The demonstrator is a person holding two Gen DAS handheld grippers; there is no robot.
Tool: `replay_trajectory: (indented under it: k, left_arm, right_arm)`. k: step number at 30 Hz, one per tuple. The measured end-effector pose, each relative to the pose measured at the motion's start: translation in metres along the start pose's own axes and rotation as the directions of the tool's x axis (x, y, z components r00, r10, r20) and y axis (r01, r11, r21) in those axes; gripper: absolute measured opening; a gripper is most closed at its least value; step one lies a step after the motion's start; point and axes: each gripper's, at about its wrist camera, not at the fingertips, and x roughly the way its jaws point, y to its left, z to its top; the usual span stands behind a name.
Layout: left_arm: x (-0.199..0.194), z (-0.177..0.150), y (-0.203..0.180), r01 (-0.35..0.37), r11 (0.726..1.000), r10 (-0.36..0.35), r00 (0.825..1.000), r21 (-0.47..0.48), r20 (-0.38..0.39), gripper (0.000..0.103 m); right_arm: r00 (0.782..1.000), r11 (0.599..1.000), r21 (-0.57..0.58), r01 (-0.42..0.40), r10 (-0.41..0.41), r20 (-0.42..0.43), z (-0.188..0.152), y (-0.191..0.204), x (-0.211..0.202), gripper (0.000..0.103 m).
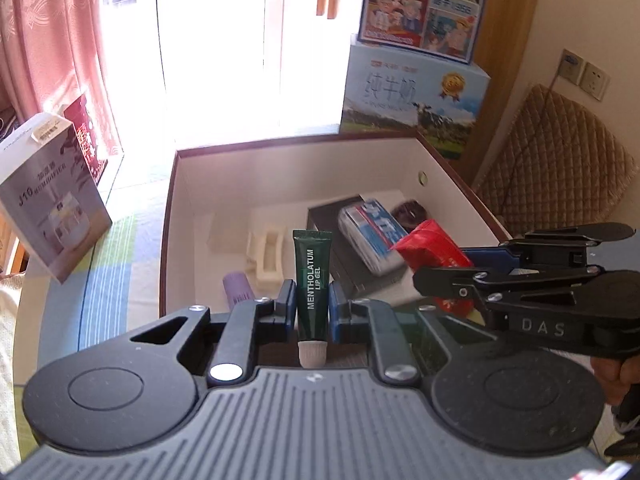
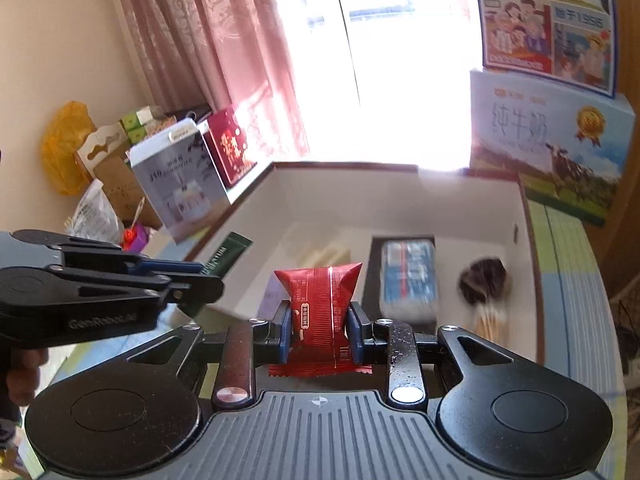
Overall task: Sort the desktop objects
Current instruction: 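Carry the lip gel tube and candy packet into the brown box and release both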
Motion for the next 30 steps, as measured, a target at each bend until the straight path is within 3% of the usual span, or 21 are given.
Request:
replay_trajectory:
  k: [10,21,30]
  left_arm:
    - [0.044,0.024,0.019,-0.022,1.0,0.021,0.999,-0.01,-0.041,0.013]
    - [0.087,0.027,0.035,-0.027,0.999,0.022,0.994,-0.046,-0.109,0.013]
    - [0.105,0.029,0.05,-0.045,0.996,0.034,0.989,-0.073,-0.141,0.013]
  right_arm:
    - [1.0,1.0,0.004,0.007,-0.007,-0.028,0.03,-0.01,0.049,0.026]
    - [0.993,1.0,0.0,0.018,-0.017,-0.12,0.034,-0.021,0.101,0.026]
    - [0.988,0.999,-0.043,0.033,-0.039,-0.146,0.037,-0.02,0.132,0.03]
